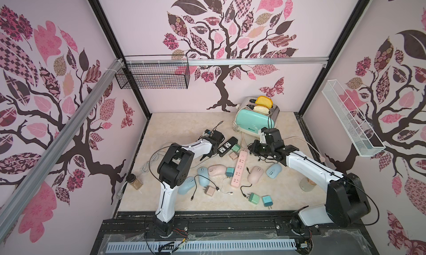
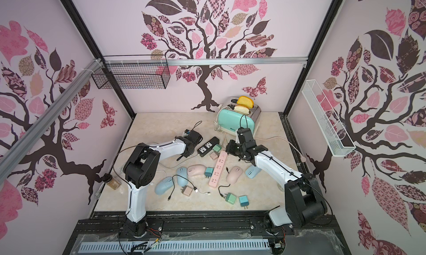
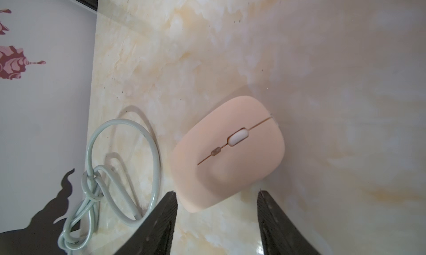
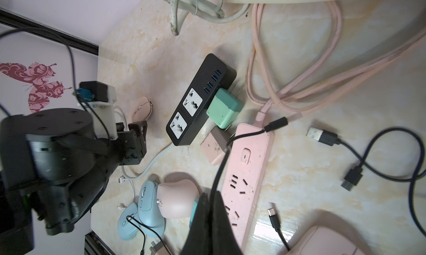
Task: Unplug the wireless mouse
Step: Place the mouse at the center of the board, then place the power cord at the center of the board, then reset both arms
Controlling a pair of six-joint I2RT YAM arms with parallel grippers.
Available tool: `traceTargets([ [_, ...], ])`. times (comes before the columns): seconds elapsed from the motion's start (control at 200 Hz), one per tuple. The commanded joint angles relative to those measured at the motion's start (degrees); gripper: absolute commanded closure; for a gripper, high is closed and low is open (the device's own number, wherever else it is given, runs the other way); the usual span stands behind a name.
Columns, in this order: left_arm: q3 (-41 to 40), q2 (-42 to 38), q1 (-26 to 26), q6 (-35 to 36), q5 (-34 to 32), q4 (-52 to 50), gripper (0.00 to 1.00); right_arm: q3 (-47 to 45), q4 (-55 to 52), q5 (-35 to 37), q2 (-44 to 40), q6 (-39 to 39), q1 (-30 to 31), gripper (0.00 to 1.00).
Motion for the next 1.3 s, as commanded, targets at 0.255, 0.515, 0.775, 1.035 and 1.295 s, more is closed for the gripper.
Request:
traceTargets([
  [0.255,-11.45,-31.88,-0.27,-9.94,13.03,16.94,0.02,0.20,-4.95,5.25,0.48,0.37,-0.31,0.71],
  [0.515,-23.97,-50.78,1.27,-9.85,12.78,24.92,0.02,8.75,-9.71,12.37,7.97,-0.56,-2.49,0.50],
  [0.775,-37.65,-64.62,3.54,4.39,11.22,38.87,0.02,4.13,-3.53,17.22,-4.80,-0.80,-2.72,0.00],
  [1.035,-43.28,-56.07,22.30,8.57,26.49,42.66,0.02,6.20,-8.89,25.68,-9.09,1.18,-2.68,0.00],
  [1.295,-53.80,-40.57,29.72,14.85,29.07,62.68,0.02,-0.47,-1.17,42.73,-16.66,0.09,-2.77,0.00],
])
